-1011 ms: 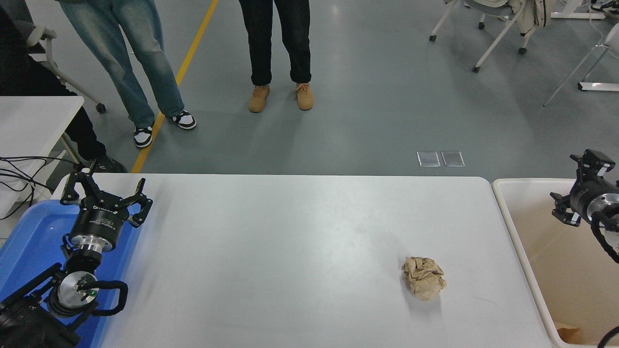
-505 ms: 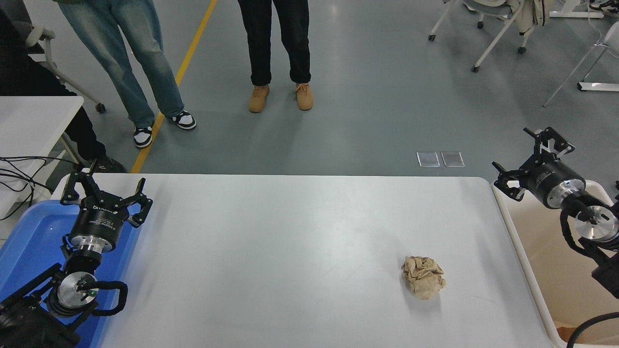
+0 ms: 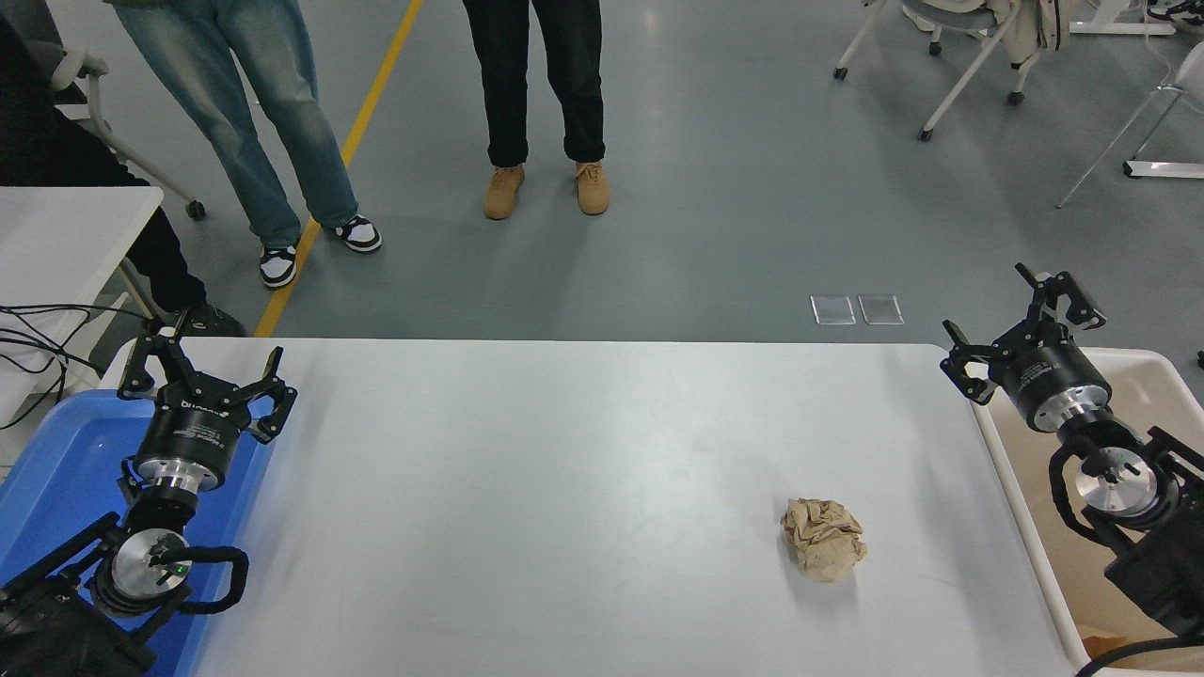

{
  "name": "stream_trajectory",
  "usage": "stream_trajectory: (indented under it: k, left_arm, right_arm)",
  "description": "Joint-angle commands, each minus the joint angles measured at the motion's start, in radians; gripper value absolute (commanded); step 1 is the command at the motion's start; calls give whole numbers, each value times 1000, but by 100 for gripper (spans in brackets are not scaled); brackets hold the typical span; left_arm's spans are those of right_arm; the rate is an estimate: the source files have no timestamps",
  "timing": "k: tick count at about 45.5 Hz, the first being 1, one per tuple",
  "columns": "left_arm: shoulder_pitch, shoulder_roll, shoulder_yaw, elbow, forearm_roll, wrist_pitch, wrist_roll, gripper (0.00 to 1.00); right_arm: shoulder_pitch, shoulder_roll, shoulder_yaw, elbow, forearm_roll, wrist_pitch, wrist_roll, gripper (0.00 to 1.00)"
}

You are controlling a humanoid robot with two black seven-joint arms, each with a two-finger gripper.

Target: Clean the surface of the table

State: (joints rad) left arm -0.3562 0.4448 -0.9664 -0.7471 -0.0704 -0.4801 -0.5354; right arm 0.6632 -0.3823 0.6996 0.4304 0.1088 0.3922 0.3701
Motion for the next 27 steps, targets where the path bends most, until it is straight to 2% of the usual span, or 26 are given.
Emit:
stream_trajectory:
  k: [1, 13, 22, 27]
  left_arm:
    - [0, 0, 0, 0, 0, 0, 0, 99]
    - [0, 0, 0, 0, 0, 0, 0, 99]
    - [0, 0, 0, 0, 0, 0, 0, 99]
    - [0, 0, 0, 0, 0, 0, 0, 99]
  right_arm:
    - [-16, 13, -18, -13, -29, 14, 70, 100]
    - [-39, -27, -26, 63, -38, 34, 41, 100]
    - [-77, -147, -42, 273, -38, 31, -72, 100]
    - [-94, -211, -38, 358, -17, 31, -193, 100]
